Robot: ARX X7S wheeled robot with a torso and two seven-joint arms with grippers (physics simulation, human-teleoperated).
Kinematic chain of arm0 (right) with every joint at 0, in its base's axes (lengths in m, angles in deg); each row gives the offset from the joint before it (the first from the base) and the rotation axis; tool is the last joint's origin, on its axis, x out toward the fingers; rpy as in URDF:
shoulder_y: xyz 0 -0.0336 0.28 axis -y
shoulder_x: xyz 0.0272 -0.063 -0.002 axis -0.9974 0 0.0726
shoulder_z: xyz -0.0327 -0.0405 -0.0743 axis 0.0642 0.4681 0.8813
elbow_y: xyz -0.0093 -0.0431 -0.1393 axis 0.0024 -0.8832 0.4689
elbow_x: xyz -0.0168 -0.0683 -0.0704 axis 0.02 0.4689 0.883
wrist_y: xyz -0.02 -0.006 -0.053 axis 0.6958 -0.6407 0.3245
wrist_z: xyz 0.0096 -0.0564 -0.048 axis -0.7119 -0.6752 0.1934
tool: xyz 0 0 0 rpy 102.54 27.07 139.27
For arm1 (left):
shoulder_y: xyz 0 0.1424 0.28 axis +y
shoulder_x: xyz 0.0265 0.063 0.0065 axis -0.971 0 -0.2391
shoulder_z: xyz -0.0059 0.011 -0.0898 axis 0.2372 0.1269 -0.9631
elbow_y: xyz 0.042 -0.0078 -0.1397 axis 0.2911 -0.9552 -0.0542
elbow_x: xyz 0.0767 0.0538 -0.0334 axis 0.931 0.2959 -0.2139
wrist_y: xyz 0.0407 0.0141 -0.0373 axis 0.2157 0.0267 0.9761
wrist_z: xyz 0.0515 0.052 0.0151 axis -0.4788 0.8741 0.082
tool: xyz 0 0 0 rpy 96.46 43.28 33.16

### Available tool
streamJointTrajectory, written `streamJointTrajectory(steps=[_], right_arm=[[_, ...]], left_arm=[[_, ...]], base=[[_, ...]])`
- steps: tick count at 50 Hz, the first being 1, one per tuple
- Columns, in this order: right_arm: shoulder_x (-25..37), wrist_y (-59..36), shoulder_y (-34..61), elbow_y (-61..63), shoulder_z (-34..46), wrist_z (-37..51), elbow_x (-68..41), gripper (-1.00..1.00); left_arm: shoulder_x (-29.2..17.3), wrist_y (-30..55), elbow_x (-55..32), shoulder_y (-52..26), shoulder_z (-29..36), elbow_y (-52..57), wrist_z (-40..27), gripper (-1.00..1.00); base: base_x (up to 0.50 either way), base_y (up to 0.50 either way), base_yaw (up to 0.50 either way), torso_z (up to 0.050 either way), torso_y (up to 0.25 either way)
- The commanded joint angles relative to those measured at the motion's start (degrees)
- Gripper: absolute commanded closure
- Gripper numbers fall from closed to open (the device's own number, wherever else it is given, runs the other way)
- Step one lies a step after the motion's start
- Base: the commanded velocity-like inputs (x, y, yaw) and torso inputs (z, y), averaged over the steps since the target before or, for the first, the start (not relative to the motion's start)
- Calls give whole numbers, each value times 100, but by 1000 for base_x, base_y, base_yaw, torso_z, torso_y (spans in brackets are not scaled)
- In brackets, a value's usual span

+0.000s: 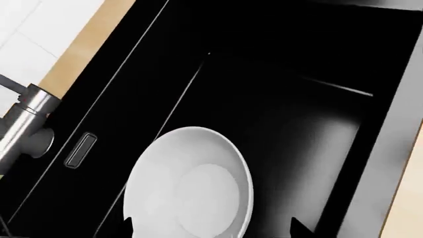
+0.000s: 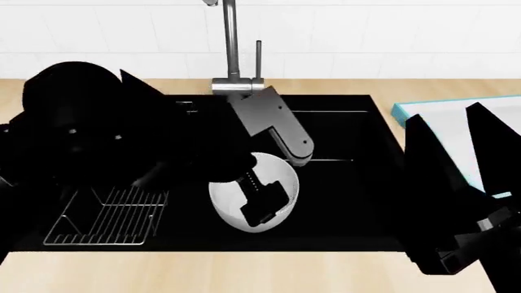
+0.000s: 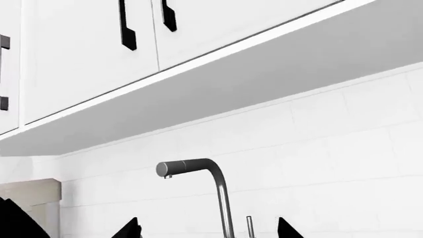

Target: Move the fresh-baked cupcake off the tray onto the counter, and place the bowl used for mixing into the sink.

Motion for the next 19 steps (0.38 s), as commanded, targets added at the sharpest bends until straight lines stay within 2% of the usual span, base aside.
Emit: streamJointTrajectory(steps=[1,6,19], right_arm=[[436,450,-1063,354,-997,241,-41,-100],[504,526,-1292,443,-1200,270,-44,-100],[969,1123,-1592,534,-1001,553,270,-100]], left_arm=[[-825,143,-1791,159,-752,1148,-2066,-100],[-1300,-235,-2825,286,-855,1960,-3028,-100],[-2327,-1370,-3971,758,-1132,3875,-4440,-100]], base=[[0,0,0,0,0],[0,0,0,0,0],[0,0,0,0,0]])
